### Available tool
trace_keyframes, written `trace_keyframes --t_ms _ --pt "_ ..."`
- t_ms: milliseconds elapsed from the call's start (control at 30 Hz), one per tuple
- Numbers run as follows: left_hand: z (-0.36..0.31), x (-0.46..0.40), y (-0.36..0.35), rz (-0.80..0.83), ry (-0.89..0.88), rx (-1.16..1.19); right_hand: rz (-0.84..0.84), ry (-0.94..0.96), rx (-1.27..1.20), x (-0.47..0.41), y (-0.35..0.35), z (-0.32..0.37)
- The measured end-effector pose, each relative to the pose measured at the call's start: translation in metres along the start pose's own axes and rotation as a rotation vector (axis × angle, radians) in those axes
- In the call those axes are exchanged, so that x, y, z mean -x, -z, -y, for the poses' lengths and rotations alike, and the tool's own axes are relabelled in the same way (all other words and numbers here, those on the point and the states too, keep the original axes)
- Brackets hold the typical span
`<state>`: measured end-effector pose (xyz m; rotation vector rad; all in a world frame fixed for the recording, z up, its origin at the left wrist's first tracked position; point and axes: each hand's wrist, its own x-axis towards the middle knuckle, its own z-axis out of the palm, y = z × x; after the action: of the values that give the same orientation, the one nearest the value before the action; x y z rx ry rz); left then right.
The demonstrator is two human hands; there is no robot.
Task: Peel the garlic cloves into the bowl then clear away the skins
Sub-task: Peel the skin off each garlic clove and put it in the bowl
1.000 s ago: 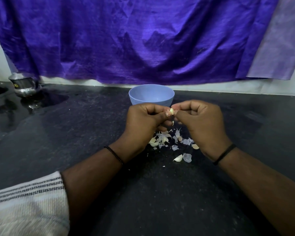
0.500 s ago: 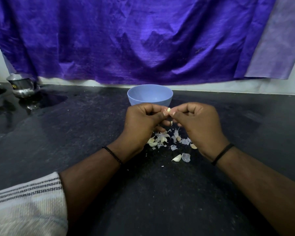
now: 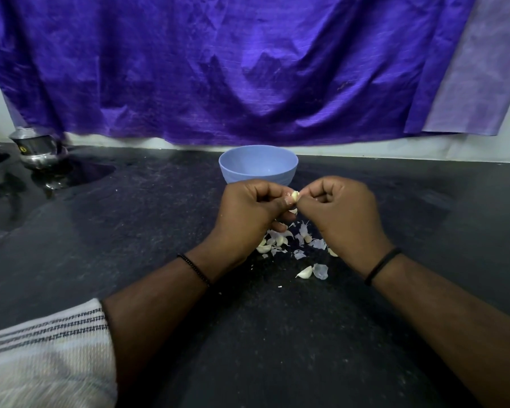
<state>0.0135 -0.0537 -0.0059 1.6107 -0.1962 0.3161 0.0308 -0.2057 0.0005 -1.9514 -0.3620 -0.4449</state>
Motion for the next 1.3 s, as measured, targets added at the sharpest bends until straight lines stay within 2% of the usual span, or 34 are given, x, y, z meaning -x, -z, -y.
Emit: trace_keyframes --t_ms 200,333,500,633,1000,1167,1300 --pt "-0.0017 0.0001 -0.0016 0.011 0.026 0.047 -0.041 0.111 0.148 0.0005 0.0015 -0.0004" --pt "-0.0017 -0.0009 0.0010 0.012 0.048 0.074 -0.009 0.221 0.207 0.0025 0.0008 0.0007" --pt "-0.0011 -0.0025 0.0017 0.018 0.033 0.055 -0.006 0.239 0.197 0.0014 0.0010 -0.0004" --pt "-0.0015 -0.0025 0.0015 0.025 0.015 0.041 -0.019 0.168 0.128 -0.0007 0.0002 -0.0022" --pt "-0.0035 -0.0019 0.0016 0.009 0.009 0.084 0.085 -0.103 -0.245 -0.0003 -0.0002 0.0056" --pt "-0.0049 -0.0039 0.0037 -0.040 0.040 0.172 0.056 -0.293 -0.451 -0.0023 0.0000 0.0047" --pt "-0.0069 -0.0026 0.0045 -0.058 0.045 0.166 0.136 -0.272 -0.337 -0.0024 0.0021 0.0035"
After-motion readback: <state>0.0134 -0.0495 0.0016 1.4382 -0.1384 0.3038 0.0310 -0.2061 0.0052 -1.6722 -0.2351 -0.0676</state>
